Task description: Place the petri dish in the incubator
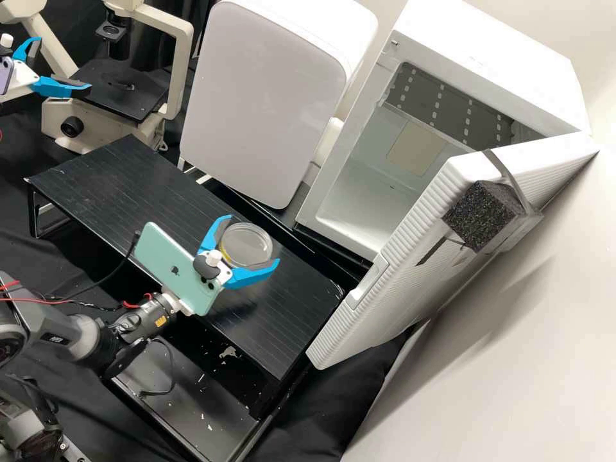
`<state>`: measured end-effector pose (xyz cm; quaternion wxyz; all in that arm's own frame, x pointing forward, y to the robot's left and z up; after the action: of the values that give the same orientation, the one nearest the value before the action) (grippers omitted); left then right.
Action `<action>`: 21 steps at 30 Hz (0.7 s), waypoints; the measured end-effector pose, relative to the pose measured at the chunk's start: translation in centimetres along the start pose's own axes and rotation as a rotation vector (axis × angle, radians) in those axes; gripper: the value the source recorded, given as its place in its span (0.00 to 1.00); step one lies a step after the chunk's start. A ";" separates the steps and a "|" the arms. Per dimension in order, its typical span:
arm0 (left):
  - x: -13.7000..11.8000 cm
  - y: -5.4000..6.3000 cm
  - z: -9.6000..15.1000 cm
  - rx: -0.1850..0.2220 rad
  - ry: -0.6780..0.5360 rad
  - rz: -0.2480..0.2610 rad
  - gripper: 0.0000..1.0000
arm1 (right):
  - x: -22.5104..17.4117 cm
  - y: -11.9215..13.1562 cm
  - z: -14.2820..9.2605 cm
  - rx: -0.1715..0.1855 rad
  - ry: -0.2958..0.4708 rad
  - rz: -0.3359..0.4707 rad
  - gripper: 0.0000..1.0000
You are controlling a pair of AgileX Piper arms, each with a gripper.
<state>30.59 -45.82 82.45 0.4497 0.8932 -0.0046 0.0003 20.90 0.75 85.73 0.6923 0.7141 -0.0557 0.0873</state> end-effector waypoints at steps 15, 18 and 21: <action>0.0 0.0 0.0 0.000 0.000 0.000 1.00 | 9.1 4.8 1.9 -0.043 0.006 0.186 0.00; 0.0 0.0 0.0 0.000 0.000 0.000 1.00 | 10.9 5.4 2.3 -0.053 -0.016 0.201 0.00; 0.0 0.0 0.0 0.000 0.000 0.000 1.00 | 12.8 5.7 3.1 -0.043 -0.050 0.201 0.00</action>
<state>30.59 -45.82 82.45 0.4497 0.8932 -0.0046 0.0003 32.43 -1.98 93.78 0.6937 0.6917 -0.1464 0.1371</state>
